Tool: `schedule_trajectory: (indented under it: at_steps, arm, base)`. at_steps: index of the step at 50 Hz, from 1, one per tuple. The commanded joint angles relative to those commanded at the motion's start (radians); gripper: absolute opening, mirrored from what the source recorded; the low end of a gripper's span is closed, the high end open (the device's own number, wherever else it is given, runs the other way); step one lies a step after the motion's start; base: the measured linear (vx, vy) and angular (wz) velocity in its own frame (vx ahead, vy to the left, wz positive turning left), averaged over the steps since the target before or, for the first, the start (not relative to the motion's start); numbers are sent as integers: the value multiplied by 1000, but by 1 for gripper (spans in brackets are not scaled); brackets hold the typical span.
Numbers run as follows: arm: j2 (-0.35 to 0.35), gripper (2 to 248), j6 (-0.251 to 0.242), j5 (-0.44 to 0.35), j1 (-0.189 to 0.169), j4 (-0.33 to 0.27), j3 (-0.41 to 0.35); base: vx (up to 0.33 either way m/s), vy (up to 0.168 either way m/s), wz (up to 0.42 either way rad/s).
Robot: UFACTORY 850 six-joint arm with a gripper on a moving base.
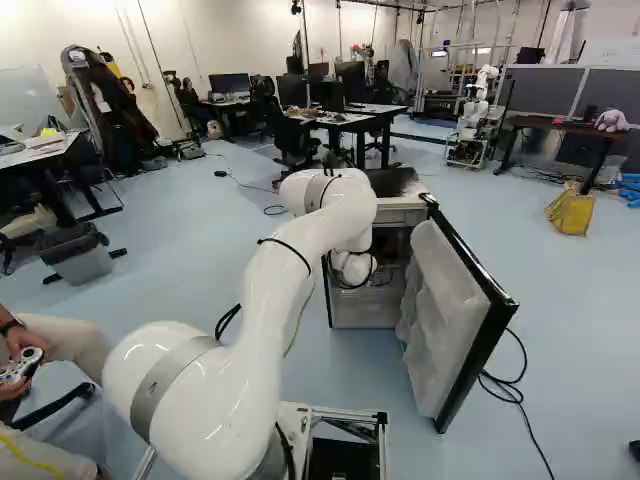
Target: Grab a drink from the fridge
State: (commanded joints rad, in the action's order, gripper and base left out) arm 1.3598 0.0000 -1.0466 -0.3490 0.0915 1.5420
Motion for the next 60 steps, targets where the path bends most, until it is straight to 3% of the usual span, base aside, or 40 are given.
schedule_trajectory:
  at_steps: [22,59,60]
  arm:
    - [69,155,0,0,5,0,92]
    - [86,153,0,0,-6,0,118]
    - [86,119,0,0,-6,0,118]
  base:
    - [0,0,0]
    - [0,0,0]
    - [0,0,0]
